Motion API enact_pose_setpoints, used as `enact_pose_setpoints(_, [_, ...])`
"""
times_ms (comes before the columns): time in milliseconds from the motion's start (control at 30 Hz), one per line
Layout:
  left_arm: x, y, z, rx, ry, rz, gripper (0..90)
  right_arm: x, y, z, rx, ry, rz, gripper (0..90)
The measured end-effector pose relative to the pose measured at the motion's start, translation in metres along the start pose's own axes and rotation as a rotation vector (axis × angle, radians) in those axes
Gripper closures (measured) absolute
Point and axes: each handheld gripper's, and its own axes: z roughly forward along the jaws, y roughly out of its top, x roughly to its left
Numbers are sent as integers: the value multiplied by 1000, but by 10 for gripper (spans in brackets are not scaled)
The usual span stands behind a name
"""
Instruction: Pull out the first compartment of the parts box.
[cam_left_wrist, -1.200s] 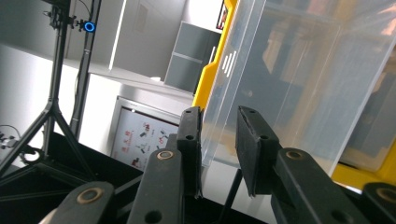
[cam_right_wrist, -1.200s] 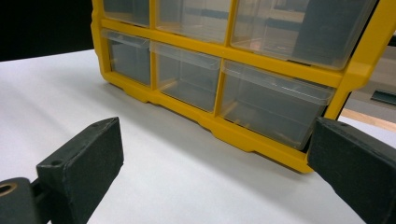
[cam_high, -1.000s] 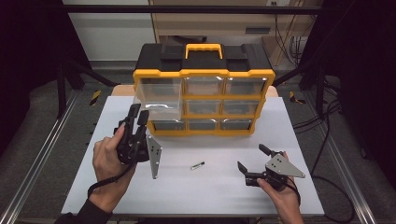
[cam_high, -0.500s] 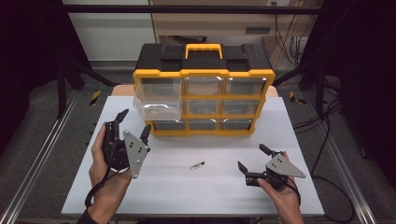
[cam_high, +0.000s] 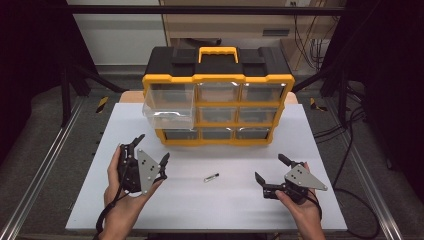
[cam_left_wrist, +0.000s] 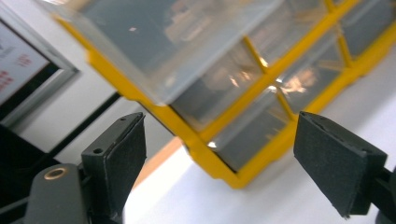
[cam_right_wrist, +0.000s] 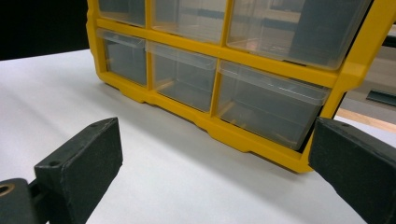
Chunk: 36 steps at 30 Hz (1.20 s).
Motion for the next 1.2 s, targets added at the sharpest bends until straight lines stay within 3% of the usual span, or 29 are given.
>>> enact_pose_setpoints(33, [0, 0, 0, 0, 0, 0, 162, 0, 0, 0, 0, 0, 0, 31])
enact_pose_setpoints(133, [-8, -2, 5, 14, -52, -9, 160, 0, -1, 1, 2, -1, -1, 31])
enact_pose_setpoints(333, [-28, -4, 20, 46, -174, -20, 159, 0, 0, 1, 8, -4, -8, 35])
enact_pose_setpoints(433, [-35, -2, 27, 48, -238, -53, 167, 0, 0, 1, 8, -5, -12, 36])
enact_pose_setpoints(567, [-44, 2, 37, 71, -305, -49, 160, 0, 0, 1, 3, -7, -22, 34])
enact_pose_setpoints(733, [-53, 6, 49, 98, -364, -66, 158, 2, 1, 0, 3, -4, -25, 37])
enact_pose_setpoints(933, [-64, 9, 63, 141, -431, -58, 146, 0, 1, 0, -3, -7, -23, 39])
enact_pose_setpoints(1033, [-67, 10, 68, 138, -443, -63, 148, 0, 2, 0, -9, -9, -19, 39])
enact_pose_setpoints(1100, [-72, 13, 74, 143, -460, -41, 146, -1, 2, 0, -12, -13, -22, 39])
enact_pose_setpoints(1200, [-73, 14, 78, 149, -484, -50, 144, -1, 2, 0, -16, -22, -24, 39])
